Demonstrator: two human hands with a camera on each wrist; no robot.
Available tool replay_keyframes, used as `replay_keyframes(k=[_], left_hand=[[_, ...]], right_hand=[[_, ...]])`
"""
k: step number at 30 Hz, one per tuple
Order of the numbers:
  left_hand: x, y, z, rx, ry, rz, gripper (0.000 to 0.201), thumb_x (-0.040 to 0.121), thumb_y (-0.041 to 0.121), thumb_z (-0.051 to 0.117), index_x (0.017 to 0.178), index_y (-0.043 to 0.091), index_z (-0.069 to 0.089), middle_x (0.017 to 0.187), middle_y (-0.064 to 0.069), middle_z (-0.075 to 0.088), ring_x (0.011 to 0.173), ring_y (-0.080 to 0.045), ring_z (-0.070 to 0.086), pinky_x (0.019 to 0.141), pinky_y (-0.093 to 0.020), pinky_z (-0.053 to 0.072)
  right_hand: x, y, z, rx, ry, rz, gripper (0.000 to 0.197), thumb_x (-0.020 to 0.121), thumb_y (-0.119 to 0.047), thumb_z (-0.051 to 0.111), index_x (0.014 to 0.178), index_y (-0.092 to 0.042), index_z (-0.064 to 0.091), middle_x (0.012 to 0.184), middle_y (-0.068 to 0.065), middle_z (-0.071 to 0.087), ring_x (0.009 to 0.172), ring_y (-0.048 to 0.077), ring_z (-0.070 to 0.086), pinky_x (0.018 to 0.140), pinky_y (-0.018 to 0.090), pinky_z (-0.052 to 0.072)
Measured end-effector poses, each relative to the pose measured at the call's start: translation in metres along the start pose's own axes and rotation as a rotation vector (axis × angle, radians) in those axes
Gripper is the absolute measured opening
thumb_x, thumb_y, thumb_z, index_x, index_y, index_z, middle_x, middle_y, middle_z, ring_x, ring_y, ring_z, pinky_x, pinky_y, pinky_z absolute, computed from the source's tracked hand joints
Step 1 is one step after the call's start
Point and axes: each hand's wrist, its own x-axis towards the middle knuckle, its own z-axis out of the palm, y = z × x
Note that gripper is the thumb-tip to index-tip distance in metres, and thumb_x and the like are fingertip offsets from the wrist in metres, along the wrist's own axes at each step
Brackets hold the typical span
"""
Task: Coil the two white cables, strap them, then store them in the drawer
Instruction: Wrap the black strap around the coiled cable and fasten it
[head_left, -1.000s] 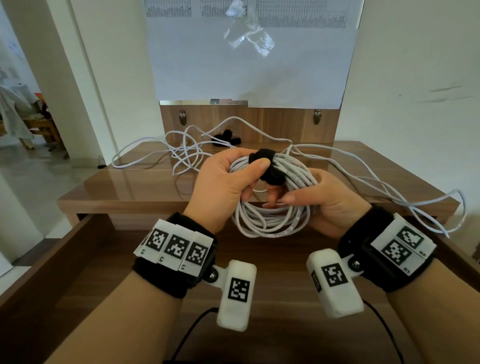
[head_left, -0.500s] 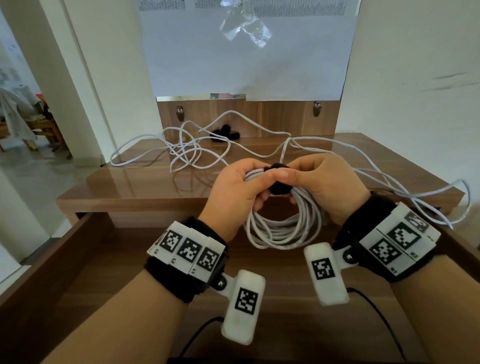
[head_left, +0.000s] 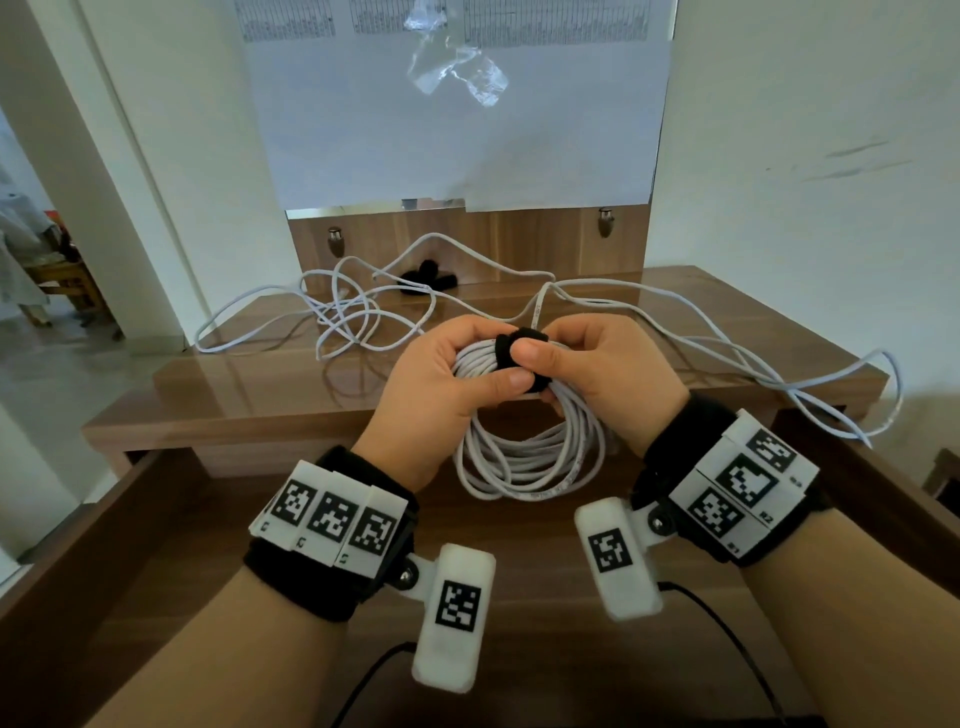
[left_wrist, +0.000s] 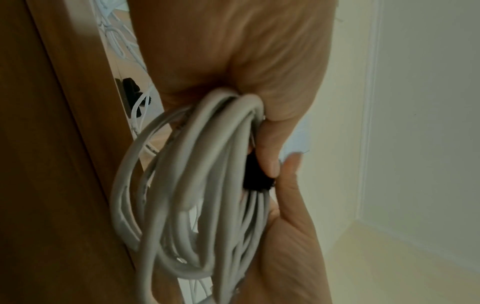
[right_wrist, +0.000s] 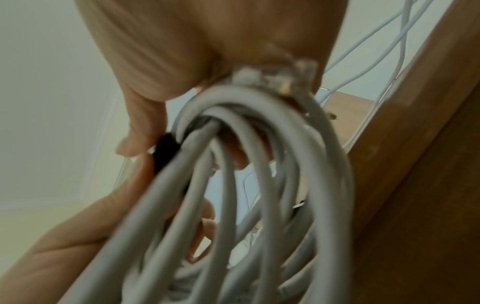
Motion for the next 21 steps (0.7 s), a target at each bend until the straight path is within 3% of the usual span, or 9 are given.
replay_keyframes(k=[3,6,8,10,13,18,21], left_hand=[[0.0,0.003,-0.001,-0.069,-0.013,0.017,0.037,0.081,-0.011,0.063,0.118,-0.011,0.056,0.103,-0.017,0.068,0.09,-0.021,0.072,0.073,-0.026,0.058],[0.003,0.0,-0.008,-0.069,0.054,0.026,0.038,0.081,-0.002,0.069,0.117,-0.006,0.059,0.108,-0.02,0.068,0.096,-0.028,0.07,0.077,-0.031,0.057],[0.004,0.0,-0.011,-0.072,0.114,0.013,0.039,0.079,0.004,0.07,0.117,-0.003,0.061,0.108,-0.018,0.069,0.093,-0.026,0.069,0.075,-0.028,0.056],[0.005,0.001,-0.014,-0.096,0.152,-0.018,0.04,0.077,0.009,0.069,0.116,0.0,0.063,0.099,-0.015,0.069,0.08,-0.018,0.068,0.07,-0.027,0.054],[0.005,0.003,-0.017,-0.094,0.162,-0.07,0.034,0.08,0.015,0.066,0.112,0.005,0.065,0.085,-0.015,0.064,0.062,-0.014,0.058,0.066,-0.03,0.054],[0.003,0.007,-0.025,0.035,0.128,-0.179,0.03,0.095,0.021,0.059,0.119,0.004,0.058,0.083,-0.008,0.065,0.07,-0.019,0.066,0.067,-0.034,0.055],[0.001,0.009,-0.024,0.124,0.083,-0.276,0.026,0.096,0.02,0.058,0.115,0.004,0.059,0.087,-0.014,0.066,0.073,-0.024,0.069,0.063,-0.038,0.058]], right_hand=[[0.001,-0.001,-0.006,0.134,-0.044,0.011,0.053,0.079,-0.049,0.059,0.083,0.004,0.066,0.065,0.015,0.061,0.054,0.02,0.056,0.055,0.024,0.048],[0.002,0.0,-0.011,0.183,-0.095,0.029,0.054,0.084,-0.048,0.063,0.096,0.005,0.065,0.079,0.033,0.061,0.064,0.033,0.057,0.063,0.036,0.049],[0.002,0.002,-0.011,0.059,-0.122,0.043,0.035,0.08,-0.036,0.072,0.102,-0.009,0.066,0.088,0.017,0.07,0.073,0.024,0.067,0.067,0.024,0.053],[0.004,0.007,-0.011,-0.049,-0.116,0.026,0.028,0.077,-0.021,0.076,0.102,-0.013,0.065,0.091,0.009,0.072,0.08,0.02,0.07,0.073,0.026,0.056],[0.006,0.014,-0.009,-0.084,-0.057,0.01,0.015,0.082,-0.01,0.072,0.096,-0.013,0.067,0.081,0.009,0.073,0.073,0.024,0.071,0.072,0.035,0.059],[0.008,0.021,-0.01,0.002,0.075,0.037,0.002,0.085,-0.013,0.068,0.086,-0.011,0.068,0.071,0.011,0.068,0.061,0.023,0.064,0.066,0.036,0.055],[0.008,0.024,-0.01,0.052,0.105,0.085,0.005,0.085,-0.015,0.068,0.081,-0.011,0.068,0.071,0.017,0.065,0.06,0.024,0.062,0.067,0.04,0.052]])
